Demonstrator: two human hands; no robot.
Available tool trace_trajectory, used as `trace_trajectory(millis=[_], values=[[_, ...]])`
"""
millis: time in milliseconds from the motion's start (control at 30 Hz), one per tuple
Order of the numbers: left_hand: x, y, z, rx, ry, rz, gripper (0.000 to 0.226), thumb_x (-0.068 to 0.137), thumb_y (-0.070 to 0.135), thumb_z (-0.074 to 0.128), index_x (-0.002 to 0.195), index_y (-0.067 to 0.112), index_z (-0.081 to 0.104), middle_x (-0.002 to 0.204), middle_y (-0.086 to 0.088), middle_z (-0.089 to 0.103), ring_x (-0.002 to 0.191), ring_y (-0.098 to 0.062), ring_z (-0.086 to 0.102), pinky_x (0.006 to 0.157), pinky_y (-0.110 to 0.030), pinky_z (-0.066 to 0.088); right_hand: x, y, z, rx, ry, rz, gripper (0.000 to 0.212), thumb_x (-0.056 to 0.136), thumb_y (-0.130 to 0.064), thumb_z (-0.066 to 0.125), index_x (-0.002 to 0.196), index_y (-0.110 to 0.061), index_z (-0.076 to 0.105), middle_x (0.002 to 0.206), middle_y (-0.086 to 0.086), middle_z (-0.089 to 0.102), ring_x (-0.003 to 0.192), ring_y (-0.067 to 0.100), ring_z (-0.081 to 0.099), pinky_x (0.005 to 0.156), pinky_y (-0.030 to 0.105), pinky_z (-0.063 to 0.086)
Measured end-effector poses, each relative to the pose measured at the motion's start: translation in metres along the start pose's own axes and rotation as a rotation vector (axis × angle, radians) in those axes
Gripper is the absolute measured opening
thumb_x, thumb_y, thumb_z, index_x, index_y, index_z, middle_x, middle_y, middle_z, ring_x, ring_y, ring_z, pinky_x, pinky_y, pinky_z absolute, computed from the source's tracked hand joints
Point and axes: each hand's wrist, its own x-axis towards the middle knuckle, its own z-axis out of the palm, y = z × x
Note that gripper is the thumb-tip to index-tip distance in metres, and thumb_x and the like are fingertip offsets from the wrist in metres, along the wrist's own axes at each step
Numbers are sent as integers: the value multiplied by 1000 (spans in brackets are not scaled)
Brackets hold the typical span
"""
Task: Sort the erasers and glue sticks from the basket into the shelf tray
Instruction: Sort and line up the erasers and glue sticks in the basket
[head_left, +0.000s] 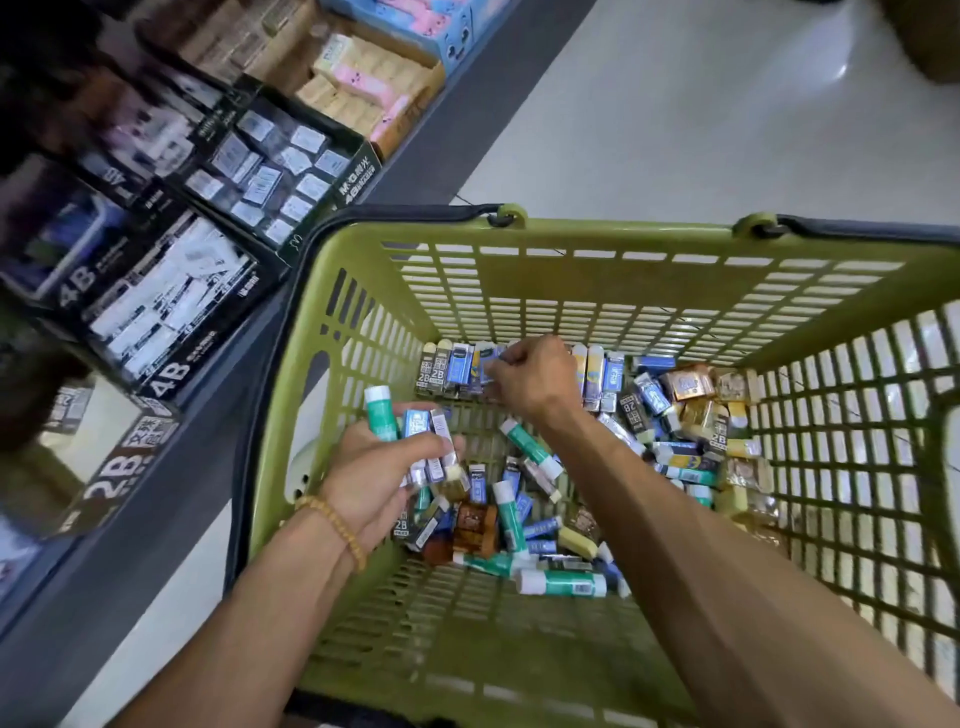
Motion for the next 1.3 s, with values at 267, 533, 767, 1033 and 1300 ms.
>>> trace_trajectory(millis=[267, 533, 767, 1033, 1300], values=[[3, 2, 3, -60, 24, -26, 41, 67, -14, 70, 103, 5, 64, 100, -26, 70, 91, -33, 70, 86, -44, 56, -20, -10, -9, -144, -41, -129, 36, 92, -31, 67, 69, -3, 68, 64, 10, 68, 62, 18, 62, 62, 28, 46], [5, 0, 9, 90, -39, 6, 36, 70, -13, 74, 98, 9, 67, 90, -16, 72, 83, -27, 67, 84, -43, 52, -65, -20, -45, 229, -597, -30, 19, 89, -14, 72, 71, -10, 69, 61, 8, 60, 53, 15, 53, 49, 21, 46], [10, -3, 5, -36, -20, -35, 17, 80, 7, 72, 96, 12, 66, 79, -6, 70, 66, -19, 68, 67, -36, 58, -29, -19, -42, 176, -201, 21, 35, 94, -29, 68, 71, -2, 63, 62, 11, 67, 58, 29, 66, 67, 44, 60], [10, -1, 2, -129, -95, -104, 21, 90, 16, 59, 109, 8, 64, 87, -10, 66, 71, -22, 67, 72, -40, 58, -10, -6, -10, -54, 65, -47, 32, 81, -32, 78, 71, -4, 69, 64, 11, 71, 67, 32, 72, 64, 49, 59], [8, -1, 5, -94, -154, -66, 22, 90, 12, 60, 111, 7, 64, 94, -8, 71, 78, -18, 72, 72, -39, 60, -5, 0, -10, -277, 53, -171, 20, 84, -27, 75, 72, -12, 69, 66, 3, 70, 65, 21, 67, 59, 31, 53]])
